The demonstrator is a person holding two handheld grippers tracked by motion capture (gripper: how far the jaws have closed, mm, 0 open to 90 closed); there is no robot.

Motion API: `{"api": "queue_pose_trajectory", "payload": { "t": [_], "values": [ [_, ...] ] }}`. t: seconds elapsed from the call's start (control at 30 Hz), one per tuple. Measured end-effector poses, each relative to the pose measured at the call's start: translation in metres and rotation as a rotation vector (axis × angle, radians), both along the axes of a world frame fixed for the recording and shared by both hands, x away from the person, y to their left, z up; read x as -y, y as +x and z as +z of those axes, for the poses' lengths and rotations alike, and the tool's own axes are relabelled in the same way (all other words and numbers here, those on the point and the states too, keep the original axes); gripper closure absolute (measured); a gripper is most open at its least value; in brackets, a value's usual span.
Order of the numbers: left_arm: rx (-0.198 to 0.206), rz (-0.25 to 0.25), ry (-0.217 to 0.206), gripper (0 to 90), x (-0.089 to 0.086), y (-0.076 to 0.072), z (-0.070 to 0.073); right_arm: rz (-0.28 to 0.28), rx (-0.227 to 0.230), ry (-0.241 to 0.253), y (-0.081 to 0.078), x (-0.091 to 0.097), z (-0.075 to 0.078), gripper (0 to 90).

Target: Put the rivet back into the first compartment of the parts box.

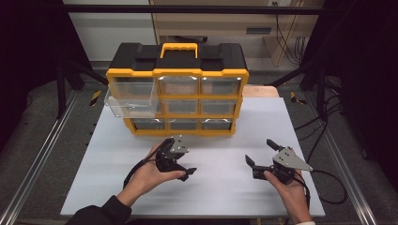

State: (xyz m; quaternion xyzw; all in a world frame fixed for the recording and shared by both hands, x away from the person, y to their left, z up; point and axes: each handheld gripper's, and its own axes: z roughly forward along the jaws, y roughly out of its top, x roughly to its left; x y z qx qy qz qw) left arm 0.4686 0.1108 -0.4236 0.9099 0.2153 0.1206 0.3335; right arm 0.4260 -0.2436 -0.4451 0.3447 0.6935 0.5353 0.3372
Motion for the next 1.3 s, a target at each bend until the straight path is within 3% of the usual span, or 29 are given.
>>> {"api": "queue_pose_trajectory", "payload": {
  "t": [0.1,0.17,0.5,0.7,1.0,1.3],
  "values": [
    [-0.025,0.005,0.029,12.3,-0.002,0.000,-0.011,0.002,0.003,0.003,0.000,0.000,0.000,5.0],
    [-0.040,0.011,0.024,12.5,-0.002,-0.001,-0.018,0.001,0.002,0.004,0.000,0.000,0.000,5.0],
    [-0.061,0.002,0.061,16.9,-0.003,-0.004,-0.027,-0.001,0.001,0.009,-0.001,0.001,0.001,5.0],
    [-0.079,0.001,0.081,26.5,-0.001,-0.003,-0.031,0.000,0.001,0.007,0.000,0.001,0.001,5.0],
    [-0.125,-0.008,0.106,51.5,0.002,-0.001,-0.030,0.001,0.006,0.011,0.000,0.001,0.001,5.0],
    [-0.151,-0.006,0.130,61.6,0.003,-0.001,-0.032,0.000,0.005,0.011,0.000,0.000,0.001,5.0]
  ]
}}
